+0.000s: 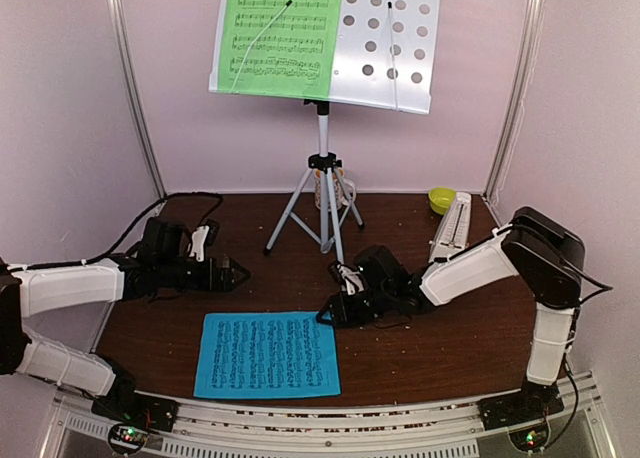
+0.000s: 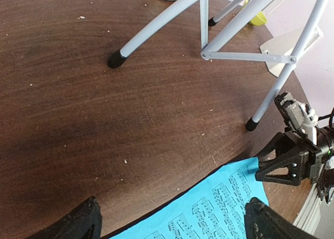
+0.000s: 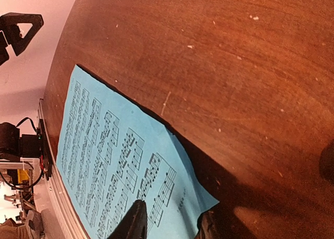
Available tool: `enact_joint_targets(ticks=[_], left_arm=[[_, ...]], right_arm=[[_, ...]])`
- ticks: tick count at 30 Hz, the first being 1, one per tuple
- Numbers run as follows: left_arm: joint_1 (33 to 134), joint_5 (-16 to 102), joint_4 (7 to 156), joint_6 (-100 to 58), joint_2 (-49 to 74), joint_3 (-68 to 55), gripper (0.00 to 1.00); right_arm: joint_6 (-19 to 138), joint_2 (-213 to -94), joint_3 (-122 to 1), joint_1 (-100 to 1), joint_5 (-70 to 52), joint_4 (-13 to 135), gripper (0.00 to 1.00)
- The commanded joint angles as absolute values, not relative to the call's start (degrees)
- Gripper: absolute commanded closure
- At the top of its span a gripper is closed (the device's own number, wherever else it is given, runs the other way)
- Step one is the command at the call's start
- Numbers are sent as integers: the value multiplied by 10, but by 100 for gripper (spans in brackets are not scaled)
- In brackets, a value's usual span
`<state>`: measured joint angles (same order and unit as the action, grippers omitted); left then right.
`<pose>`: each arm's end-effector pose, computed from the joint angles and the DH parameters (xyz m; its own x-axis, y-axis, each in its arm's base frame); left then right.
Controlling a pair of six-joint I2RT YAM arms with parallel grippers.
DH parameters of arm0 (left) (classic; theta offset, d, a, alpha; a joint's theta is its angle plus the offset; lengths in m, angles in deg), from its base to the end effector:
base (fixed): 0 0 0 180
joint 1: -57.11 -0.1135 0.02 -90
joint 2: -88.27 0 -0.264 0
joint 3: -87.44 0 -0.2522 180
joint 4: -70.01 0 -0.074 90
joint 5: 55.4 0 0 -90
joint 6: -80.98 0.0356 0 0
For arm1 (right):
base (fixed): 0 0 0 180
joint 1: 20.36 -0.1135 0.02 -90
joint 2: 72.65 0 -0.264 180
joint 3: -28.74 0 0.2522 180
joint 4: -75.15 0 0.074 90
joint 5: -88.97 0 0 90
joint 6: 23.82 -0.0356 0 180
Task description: Set up the instrument practice props
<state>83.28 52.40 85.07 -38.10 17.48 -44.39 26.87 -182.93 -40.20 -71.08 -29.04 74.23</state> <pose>0.2208 -0.1206 0.1998 -0.7891 -0.1279 -0.6009 0.2901 0.7846 -0.5480 0.2269 0.3039 0.1236 -0.9018 -0.2191 -0.3726 -0.4293 0.5541 0.7132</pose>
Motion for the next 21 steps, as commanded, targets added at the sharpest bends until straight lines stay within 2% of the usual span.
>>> enact_joint_targets(ticks=[1, 6, 13, 21], left_arm=[[829, 524, 821, -382, 175, -448, 2], [829, 519, 823, -379, 179, -451, 2], [823, 533, 809, -369, 199, -461, 2], [812, 610, 736, -344, 240, -481, 2]], right_arm=[[256, -1847, -426, -715, -289, 751, 69], [258, -1839, -409, -713, -295, 778, 99], [320, -1733, -322, -711, -289, 882, 100], [490, -1577, -210, -711, -292, 950, 100]])
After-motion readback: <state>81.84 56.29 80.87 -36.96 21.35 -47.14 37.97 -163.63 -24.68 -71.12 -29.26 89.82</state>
